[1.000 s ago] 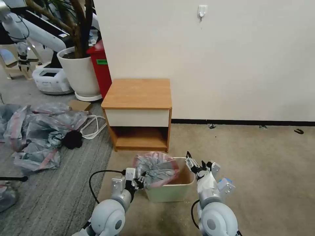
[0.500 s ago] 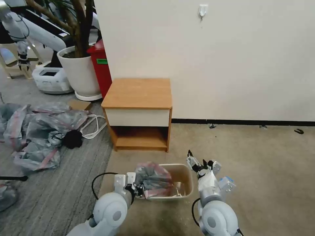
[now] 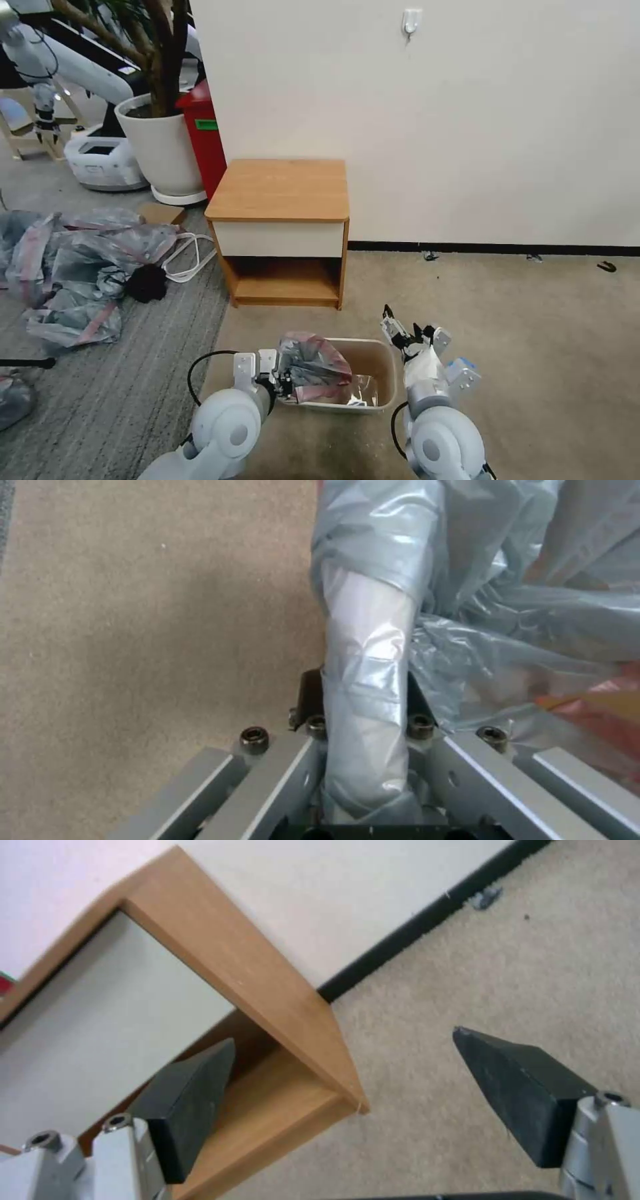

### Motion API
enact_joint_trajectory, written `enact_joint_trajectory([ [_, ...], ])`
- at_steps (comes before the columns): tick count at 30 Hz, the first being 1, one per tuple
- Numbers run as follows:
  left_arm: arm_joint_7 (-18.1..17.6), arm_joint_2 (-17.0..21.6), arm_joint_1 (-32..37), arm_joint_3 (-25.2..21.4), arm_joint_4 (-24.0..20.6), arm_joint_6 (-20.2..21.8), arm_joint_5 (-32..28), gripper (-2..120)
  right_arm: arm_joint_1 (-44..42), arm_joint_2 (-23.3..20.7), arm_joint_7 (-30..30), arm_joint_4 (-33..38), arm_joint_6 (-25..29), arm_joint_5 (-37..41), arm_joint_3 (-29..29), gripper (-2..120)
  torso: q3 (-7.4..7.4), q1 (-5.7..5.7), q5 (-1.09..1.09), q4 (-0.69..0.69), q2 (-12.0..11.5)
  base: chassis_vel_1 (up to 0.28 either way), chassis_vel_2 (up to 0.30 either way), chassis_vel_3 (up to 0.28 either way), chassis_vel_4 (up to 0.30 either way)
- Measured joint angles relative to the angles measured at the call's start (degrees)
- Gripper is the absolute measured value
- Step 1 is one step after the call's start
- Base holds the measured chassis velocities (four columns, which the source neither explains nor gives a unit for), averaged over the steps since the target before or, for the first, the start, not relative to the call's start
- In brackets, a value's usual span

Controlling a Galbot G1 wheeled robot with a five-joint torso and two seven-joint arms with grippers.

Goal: Pick up the garbage bag from the table and place it over the trash can.

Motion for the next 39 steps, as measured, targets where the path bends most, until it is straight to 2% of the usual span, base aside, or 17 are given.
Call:
enact_joint_trajectory([
  [3, 1.4, 0.31, 0.28, -1.37, -0.19, -0.82, 0.78, 4, 0.06, -0.4, -0.15, 1.14, -0.08, -0.57, -0.08, 87, 0.0, 0.0, 0.02, 0.01, 0.0, 0.0, 0.0, 0.0, 0.0],
  [6, 3.52, 0.74, 0.44, -4.09, -0.9, -2.09, 1.49, 1, 0.06, -1.31, -1.33, 3.09, -0.14, -2.51, -0.16, 98, -0.01, 0.0, 0.05, 0.02, 0.0, 0.0, 0.0, 0.0, 0.0],
  [12, 6.79, 1.64, 0.6, -7.83, -2.26, -4.16, 1.74, 1, -1.07, -3.9, -5.27, 6.39, -0.12, -5.63, -0.64, 109, -0.02, 0.0, 0.06, 0.02, 0.0, 0.0, 0.0, 0.0, 0.0],
  [16, 9.59, 2.67, 0.65, -9.63, -2.51, -5.7, 3.87, 1, -3.72, -9.41, -13.27, 9.33, 0.41, -8.36, -3.73, 114, -0.02, 0.0, 0.05, 0.02, 0.01, 0.0, 0.0, 0.0, 0.0],
  [17, 9.59, 2.67, 0.65, -9.63, -2.51, -5.7, 3.87, 1, -3.72, -9.41, -13.27, 9.33, 0.41, -8.36, -3.73, 114, -0.02, 0.0, 0.05, 0.02, 0.01, 0.0, 0.0, 0.0, 0.0],
  [20, 11.19, 3.25, 0.76, -10.03, -2.5, -6.49, 5.8, 1, -4.59, -14.02, -20.55, 10.09, 1.47, -9.63, -6.7, 115, -0.02, 0.0, 0.05, 0.02, 0.01, 0.0, 0.0, 0.0, 0.0],
  [23, 11.59, 3.36, 0.82, -10.12, -2.52, -6.71, 6.4, 1, -4.2, -16.55, -23.2, 10.08, 1.85, -11.08, -9.02, 113, -0.02, 0.0, 0.06, 0.02, 0.01, 0.0, 0.0, 0.0, 0.0],
  [26, 12.6, 3.5, 1.53, -9.82, -2.88, -6.97, 8.19, 1, -1.8, -19.36, -23.45, 9.18, 1.53, -11.56, -13.24, 110, -0.02, 0.0, 0.05, 0.03, 0.01, 0.0, 0.0, 0.0, 0.0],
  [27, 14.28, 3.67, 2.47, -9.63, -3.33, -7.41, 10.53, 1, 1.52, -21.32, -22.99, 7.05, 1.07, -11.54, -16.91, 103, -0.02, 0.0, 0.06, 0.03, 0.01, 0.0, 0.0, 0.0, 0.0],
  [28, 14.98, 3.85, 2.76, -9.57, -3.41, -7.61, 11.48, 1, 2.68, -21.88, -22.74, 6.44, 0.76, -11.0, -17.92, 102, -0.02, 0.0, 0.05, 0.03, 0.01, 0.0, 0.0, 0.0, 0.0],
  [32, 16.78, 4.27, 3.53, -9.39, -3.57, -8.09, 13.93, 1, 5.48, -23.12, -21.31, 5.67, -0.57, -8.6, -20.07, 99, -0.02, 0.0, 0.05, 0.03, 0.01, 0.0, 0.0, 0.0, 0.0],
  [39, 17.9, 4.39, 4.07, -8.78, -4.06, -8.42, 15.36, 1, 9.94, -24.85, -18.18, 4.88, -2.63, -5.17, -22.01, 99, -0.02, 0.0, 0.05, 0.03, 0.01, 0.0, 0.0, 0.0, 0.0],
])
